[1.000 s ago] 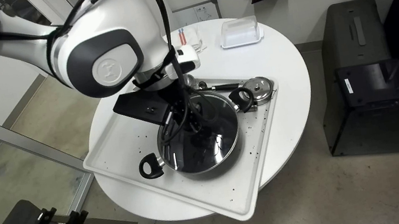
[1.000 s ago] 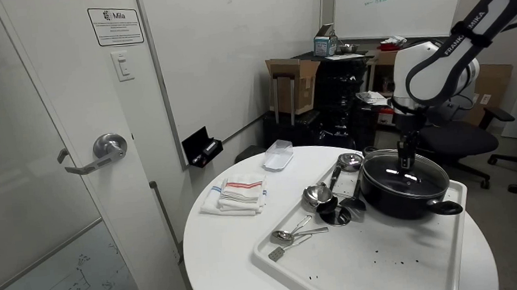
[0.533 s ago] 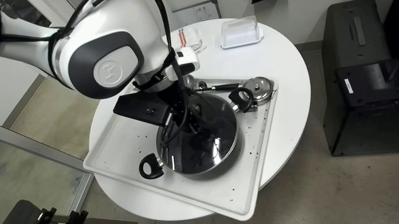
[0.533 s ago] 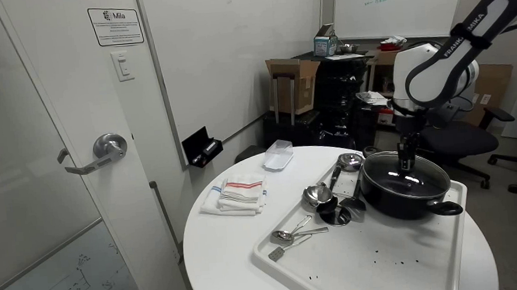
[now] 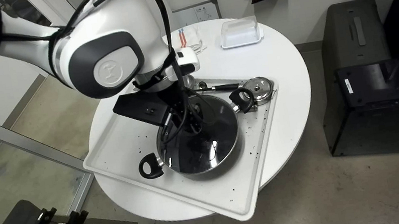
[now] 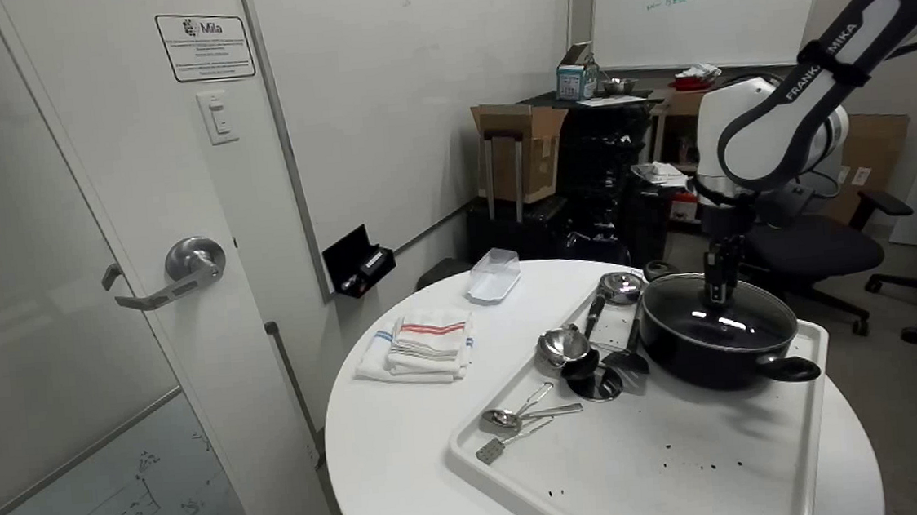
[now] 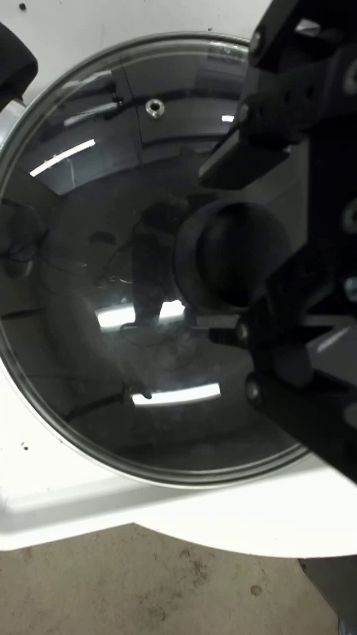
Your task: Put the glass lid on the black pot.
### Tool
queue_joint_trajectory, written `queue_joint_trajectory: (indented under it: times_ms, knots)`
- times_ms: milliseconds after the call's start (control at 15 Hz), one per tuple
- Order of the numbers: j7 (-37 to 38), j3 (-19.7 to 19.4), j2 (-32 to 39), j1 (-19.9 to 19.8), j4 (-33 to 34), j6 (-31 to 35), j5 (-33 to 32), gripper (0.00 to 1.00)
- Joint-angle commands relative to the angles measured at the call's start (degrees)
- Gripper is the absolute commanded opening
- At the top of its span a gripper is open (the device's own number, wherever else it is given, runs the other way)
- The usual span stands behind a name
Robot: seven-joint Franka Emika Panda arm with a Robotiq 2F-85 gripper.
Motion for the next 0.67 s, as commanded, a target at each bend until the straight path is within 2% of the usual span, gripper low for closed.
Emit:
queue_joint_trajectory:
  times_ms: [0,133,600]
  knots:
    - [0.61,0.46,-0.4,-0.07,1.28,-2.83,1.72,0.97]
    - [0.42,0.62,-0.61,-0.1,1.33,-3.18,2.02,1.0]
    - [-0.12,1.44,-1.52,-0.04,0.73,-3.11,2.3,1.0]
